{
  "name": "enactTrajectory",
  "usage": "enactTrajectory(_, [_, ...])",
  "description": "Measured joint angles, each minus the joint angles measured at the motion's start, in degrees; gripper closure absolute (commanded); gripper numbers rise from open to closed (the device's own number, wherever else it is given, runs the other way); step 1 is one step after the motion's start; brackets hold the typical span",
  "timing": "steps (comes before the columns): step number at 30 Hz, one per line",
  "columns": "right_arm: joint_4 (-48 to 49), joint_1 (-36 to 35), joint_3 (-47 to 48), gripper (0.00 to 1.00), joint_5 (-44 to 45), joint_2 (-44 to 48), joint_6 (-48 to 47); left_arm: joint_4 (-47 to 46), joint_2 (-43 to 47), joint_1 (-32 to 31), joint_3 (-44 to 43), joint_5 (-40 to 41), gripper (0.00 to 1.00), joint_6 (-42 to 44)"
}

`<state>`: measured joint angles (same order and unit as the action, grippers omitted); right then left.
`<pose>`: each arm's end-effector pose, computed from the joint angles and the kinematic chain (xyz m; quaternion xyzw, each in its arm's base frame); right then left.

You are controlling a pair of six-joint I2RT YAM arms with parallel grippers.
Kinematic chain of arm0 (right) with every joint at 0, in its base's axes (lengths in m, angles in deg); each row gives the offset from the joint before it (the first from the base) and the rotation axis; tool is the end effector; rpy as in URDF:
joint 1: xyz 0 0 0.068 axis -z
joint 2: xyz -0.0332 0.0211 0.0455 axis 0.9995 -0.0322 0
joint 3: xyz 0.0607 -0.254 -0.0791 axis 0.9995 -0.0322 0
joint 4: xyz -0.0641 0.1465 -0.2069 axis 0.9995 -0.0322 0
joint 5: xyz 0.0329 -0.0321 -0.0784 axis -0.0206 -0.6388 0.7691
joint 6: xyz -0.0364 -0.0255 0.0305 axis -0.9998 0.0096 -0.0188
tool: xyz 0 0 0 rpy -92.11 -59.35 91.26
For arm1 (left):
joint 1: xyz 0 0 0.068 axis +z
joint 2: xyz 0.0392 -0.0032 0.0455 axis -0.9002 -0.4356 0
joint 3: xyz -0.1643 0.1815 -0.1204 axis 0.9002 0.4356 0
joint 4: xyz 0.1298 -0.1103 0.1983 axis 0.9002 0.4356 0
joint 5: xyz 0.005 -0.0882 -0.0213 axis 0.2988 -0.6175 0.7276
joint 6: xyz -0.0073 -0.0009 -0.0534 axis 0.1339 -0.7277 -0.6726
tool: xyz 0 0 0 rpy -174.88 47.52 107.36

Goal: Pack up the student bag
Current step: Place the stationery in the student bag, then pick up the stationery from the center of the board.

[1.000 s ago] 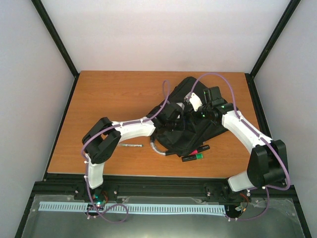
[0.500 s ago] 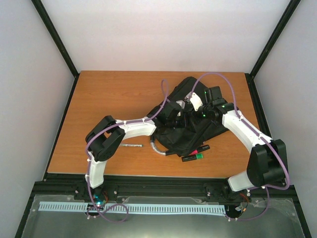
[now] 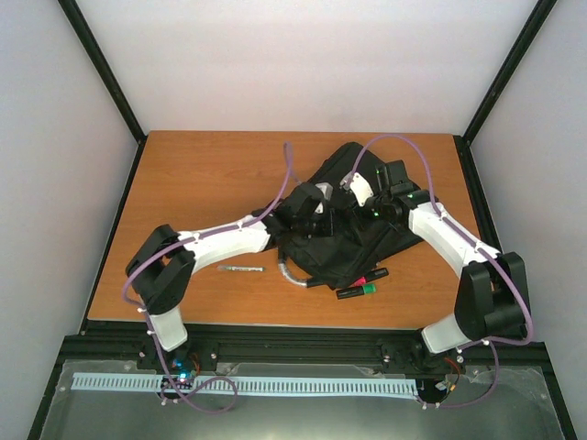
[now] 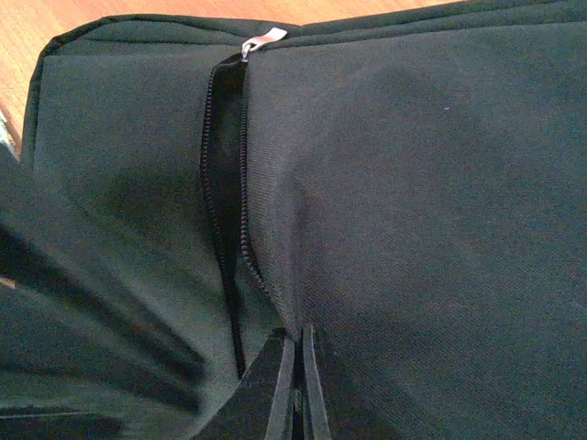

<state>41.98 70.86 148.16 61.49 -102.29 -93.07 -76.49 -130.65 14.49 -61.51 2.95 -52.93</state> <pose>0.2911 0.1074 0.2522 -0.3853 0.8398 0.2045 0.3233 0.2618 -0.3166 0.2310 0.0531 0.8875 -0.3820 0.2521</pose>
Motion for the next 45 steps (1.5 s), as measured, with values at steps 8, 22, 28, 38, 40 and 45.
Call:
enactTrajectory(8, [0.09, -0.04, 0.00, 0.97, -0.20, -0.70, 0.00, 9.53, 14.88, -0.02, 12.11, 3.13, 0.84, 1.27])
enactTrajectory(22, [0.07, -0.02, 0.00, 0.97, -0.42, -0.70, -0.22, 23.65, 30.58, 5.90, 26.69, 15.63, 0.55, 0.31])
enactTrajectory(28, [0.07, -0.02, 0.00, 0.97, -0.52, -0.81, -0.24, 26.93, 30.77, 11.89, 29.07, 17.14, 0.46, -1.73])
enactTrajectory(38, [0.07, -0.02, 0.00, 0.97, -0.79, -1.27, -0.39, 27.36, 24.17, 14.71, 30.21, 15.41, 0.47, -7.41])
enactTrajectory(40, [0.04, -0.02, 0.00, 0.97, -0.85, -1.40, -0.39, 27.32, 22.51, 14.95, 30.21, 15.21, 0.47, -8.09])
enactTrajectory(45, [0.04, -0.02, 0.00, 0.97, -0.90, -1.51, -0.46, 26.73, 19.89, 15.10, 30.21, 14.40, 0.47, -9.27])
